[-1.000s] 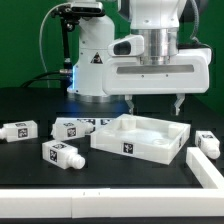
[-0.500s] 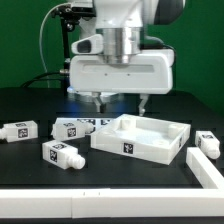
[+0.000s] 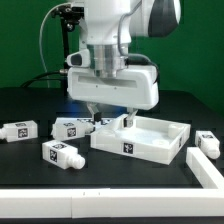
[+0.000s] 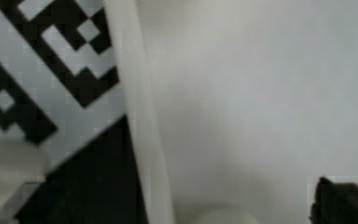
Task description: Assemble square table
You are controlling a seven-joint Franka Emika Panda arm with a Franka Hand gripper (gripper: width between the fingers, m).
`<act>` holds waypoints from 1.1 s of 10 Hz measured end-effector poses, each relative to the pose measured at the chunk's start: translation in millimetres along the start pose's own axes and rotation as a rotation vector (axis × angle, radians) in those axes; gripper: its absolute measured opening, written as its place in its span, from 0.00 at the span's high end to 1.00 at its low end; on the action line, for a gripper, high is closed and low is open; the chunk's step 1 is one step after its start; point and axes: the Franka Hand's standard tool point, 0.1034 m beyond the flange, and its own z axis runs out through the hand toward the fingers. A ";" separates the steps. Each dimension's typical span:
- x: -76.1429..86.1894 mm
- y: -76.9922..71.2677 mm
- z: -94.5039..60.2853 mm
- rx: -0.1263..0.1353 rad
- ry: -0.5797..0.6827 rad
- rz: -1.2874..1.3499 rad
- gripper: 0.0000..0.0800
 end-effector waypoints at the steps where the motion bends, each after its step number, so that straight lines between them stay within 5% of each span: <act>1: -7.5 -0.7 13.4 -0.011 -0.010 0.034 0.19; 3: -19.5 -12.3 23.0 -0.021 -0.008 0.035 0.19; 6: -18.5 -10.8 23.0 -0.022 -0.008 0.022 0.72; 7: -18.6 -10.6 23.1 -0.023 -0.008 0.022 0.72; 8: -18.6 -10.6 23.1 -0.023 -0.008 0.017 0.92; 11: 2.0 2.3 15.0 -0.014 -0.012 -0.105 0.94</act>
Offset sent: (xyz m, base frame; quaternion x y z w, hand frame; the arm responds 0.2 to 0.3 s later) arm 0.0000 0.0000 0.0000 0.0000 0.0000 0.0000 1.0000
